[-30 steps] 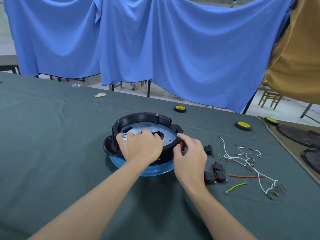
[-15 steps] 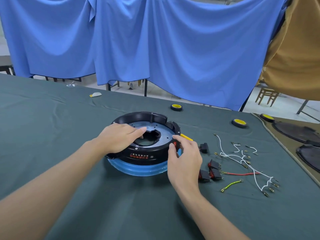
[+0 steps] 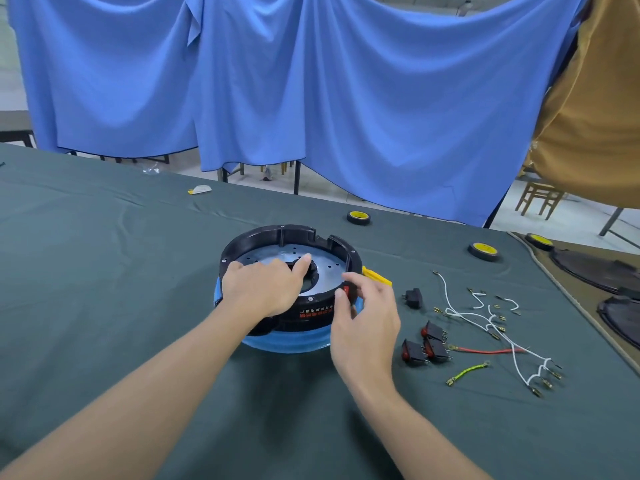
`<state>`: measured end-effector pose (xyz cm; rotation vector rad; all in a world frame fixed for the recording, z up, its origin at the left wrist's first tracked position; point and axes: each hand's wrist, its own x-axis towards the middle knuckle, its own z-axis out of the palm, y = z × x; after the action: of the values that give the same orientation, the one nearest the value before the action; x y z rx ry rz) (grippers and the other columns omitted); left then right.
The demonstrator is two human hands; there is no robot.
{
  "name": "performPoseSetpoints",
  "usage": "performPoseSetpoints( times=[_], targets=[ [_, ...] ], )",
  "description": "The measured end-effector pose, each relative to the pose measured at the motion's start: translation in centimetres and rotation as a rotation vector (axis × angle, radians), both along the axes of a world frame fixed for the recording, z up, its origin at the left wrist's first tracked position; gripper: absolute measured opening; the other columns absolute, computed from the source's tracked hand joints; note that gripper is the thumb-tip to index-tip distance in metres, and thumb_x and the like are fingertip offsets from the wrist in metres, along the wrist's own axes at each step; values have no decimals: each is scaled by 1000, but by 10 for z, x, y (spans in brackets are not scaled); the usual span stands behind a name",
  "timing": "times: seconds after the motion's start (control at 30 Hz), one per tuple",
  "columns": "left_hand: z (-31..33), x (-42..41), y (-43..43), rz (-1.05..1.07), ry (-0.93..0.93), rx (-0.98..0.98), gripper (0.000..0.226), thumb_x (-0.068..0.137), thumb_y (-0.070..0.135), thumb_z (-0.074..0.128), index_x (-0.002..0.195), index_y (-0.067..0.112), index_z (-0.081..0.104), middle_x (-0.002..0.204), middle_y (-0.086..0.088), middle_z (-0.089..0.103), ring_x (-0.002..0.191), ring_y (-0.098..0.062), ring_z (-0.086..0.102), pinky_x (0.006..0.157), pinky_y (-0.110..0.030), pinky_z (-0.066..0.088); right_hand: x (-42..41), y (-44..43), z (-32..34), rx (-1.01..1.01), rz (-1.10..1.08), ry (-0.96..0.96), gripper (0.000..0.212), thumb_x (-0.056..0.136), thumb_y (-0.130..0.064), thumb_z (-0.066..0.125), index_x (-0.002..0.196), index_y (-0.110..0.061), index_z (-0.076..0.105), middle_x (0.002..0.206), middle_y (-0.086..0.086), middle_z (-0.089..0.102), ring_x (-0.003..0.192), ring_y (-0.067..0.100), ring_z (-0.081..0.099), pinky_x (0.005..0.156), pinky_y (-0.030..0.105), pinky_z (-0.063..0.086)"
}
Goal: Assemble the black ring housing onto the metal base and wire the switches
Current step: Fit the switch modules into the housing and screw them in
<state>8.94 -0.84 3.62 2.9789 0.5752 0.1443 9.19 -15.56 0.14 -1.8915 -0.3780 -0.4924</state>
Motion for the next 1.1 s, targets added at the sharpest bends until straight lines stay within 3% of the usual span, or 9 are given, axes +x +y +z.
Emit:
performPoseSetpoints(
  times=[0.13,0.27,0.33,0.4,0.47,0.57,0.77,0.87,1.1],
  targets=[
    [-3,-1,-8,81,-48,-63,76,98,56,1,88,22,68,108,-2,69,105,-25,55,107,-46,22,9,-1,4,14,38,44,21,92,-12,60,109,-24,67,110,-7,51,96,-9,50,78,-5,30],
    [-5,0,-12,30,-109,-86,66,97,61,7,67,22,52,96,-2,68,102,-27,55,101,-49,26,21,-5,9,39,66,104,20,93,-12,59,105,-27,65,113,-2,56,106,7,55,87,5,34],
    [1,-4,-5,-54,-90,-171,62,97,64,14,69,21,49,80,3,67,92,-21,57,96,-47,33,22,-8,7,46,51,106,21,93,-12,59,105,-28,64,115,-2,56,109,8,56,93,14,36],
    [10,-9,10,-176,-17,-284,59,91,71,25,85,24,59,79,7,70,82,-12,61,85,-35,43,19,-10,5,48,41,84,22,92,-11,60,103,-30,64,114,-4,55,105,5,56,88,4,32],
    [20,-16,28,-310,45,-302,70,75,84,34,111,31,63,104,12,70,90,-9,62,77,-22,44,13,-10,3,42,37,36,23,92,-10,60,105,-27,66,111,-8,54,99,-3,54,79,-5,29],
    [23,-20,46,-373,85,-215,89,58,95,39,130,45,54,132,20,57,104,-6,48,85,-25,36,7,-5,0,21,46,-48,23,91,-7,61,108,-21,68,104,-12,49,95,-18,47,77,-6,29],
    [3,-15,39,-320,-34,-59,87,56,100,13,116,55,57,124,25,59,115,-3,52,90,-31,45,11,1,-5,-16,77,-65,24,91,-5,60,110,-17,68,106,-9,48,100,-23,40,79,-3,31],
    [1,-13,27,-324,-66,7,91,63,96,0,105,45,62,110,20,62,108,-2,52,78,-29,46,19,0,-2,-11,55,-35,24,90,-2,59,108,-16,69,109,-5,53,95,-12,47,80,-2,31],
    [-8,1,-7,-147,-60,42,74,83,82,12,87,30,64,94,7,64,100,-16,56,77,-38,41,21,-3,-3,-5,68,-36,21,90,-6,63,106,-18,69,106,-7,56,96,-24,43,74,-2,34]
  ],
)
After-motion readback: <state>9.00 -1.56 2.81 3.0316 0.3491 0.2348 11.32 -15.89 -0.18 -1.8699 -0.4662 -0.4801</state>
